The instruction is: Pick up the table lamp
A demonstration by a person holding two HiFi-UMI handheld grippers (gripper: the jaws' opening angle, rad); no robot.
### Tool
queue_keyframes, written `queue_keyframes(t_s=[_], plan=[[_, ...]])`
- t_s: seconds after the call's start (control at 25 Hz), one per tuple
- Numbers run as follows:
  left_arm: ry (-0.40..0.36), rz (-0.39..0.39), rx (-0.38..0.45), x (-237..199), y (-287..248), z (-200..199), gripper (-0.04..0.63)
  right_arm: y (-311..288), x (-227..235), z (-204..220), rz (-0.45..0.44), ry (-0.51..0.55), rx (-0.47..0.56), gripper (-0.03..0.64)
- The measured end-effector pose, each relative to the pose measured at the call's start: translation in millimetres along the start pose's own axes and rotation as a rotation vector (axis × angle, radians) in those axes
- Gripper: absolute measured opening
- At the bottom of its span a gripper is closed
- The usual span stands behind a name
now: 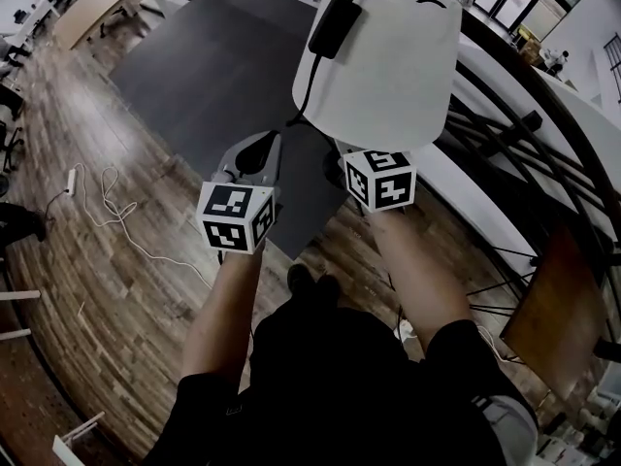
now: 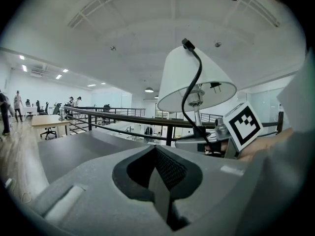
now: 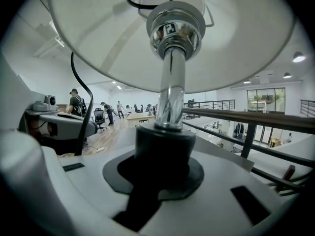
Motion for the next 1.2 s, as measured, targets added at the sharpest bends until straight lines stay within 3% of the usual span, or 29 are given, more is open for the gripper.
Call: queue_keyframes(t_s=[0.2, 0.48, 1.2], plan=[[0.008, -0.019, -0.005, 11.9, 22.2, -12.5, 0.003, 26.6, -11.1, -13.0, -0.022, -0.012, 0.019, 0.083], [-0.020, 0.013, -0.007, 11.8, 48.3, -22.3, 0.003, 48.9, -32.3, -29.6, -0.004, -0.025, 0.047, 0.083], [-0.051, 0.057, 0.010, -6.6, 88.5, -29.8, 0.003, 56.2, -100.4, -49.0, -0.045, 0.000, 0.070, 0.083]])
Point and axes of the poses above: the fingertips, and each gripper's own axes: y backward along the fingers, x to its right, z out of its underside, the point moved 8 cm from there along y, backward along the fingers, and after that the axes turned 1 degree about x, right-handed, at the moved point
